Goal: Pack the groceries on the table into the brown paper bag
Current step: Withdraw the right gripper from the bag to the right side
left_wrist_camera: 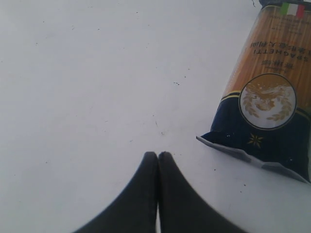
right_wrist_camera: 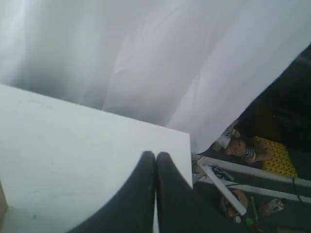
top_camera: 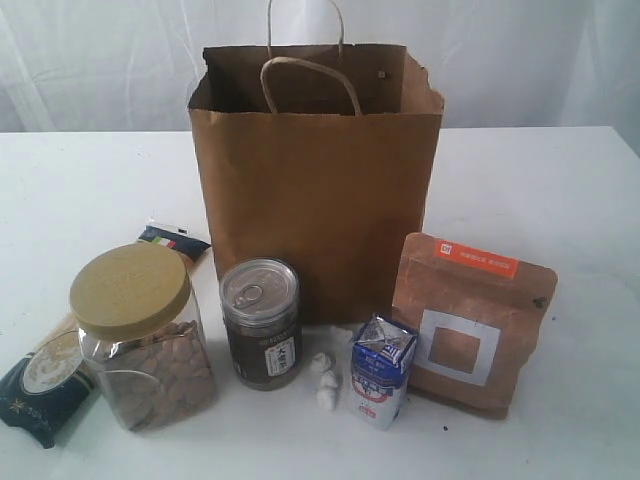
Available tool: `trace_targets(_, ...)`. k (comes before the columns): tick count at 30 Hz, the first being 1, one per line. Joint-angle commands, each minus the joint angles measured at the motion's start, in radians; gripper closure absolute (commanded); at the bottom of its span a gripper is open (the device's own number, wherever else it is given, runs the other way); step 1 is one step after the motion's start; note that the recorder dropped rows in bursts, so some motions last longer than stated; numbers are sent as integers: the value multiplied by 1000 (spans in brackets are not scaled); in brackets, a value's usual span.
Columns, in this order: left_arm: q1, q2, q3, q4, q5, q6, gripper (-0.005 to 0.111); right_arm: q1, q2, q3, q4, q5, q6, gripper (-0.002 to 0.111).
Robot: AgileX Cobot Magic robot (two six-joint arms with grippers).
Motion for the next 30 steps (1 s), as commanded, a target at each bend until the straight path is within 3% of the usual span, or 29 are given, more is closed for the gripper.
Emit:
trace_targets(1,-6,-4,5,-4,9,-6,107,-11,-125,176,-28,-153,90,108)
trace_targets(7,-6,-4,5,11,9,20,107,-11,-389,606,-141,-544,276,108)
trace_targets(8,-6,-4,5,35,9,34,107,-11,-504,788,-223,-714,335,108)
trace_targets(10,-6,-4,5,42,7,34,107,-11,-668,1022,-327,-865,417,108)
trace_targets(14,-6,-4,5,41,5,34,107,-11,-1040,1371,-352,-865,495,108)
trace_targets(18,-6,-4,5,-51,-80,-55,107,-11,-1442,1484,-346,-804,687,108)
trace_targets(22,-6,-4,5,-83,-164,-61,107,-11,-1475,1519,-334,-777,740,108)
trace_targets(27,-6,-4,5,-215,-299,-61,107,-11,-1312,1684,-333,-1088,762,108)
trace_targets(30,-6,-4,5,-300,-389,-95,107,-11,-1180,1745,-333,-1163,762,108)
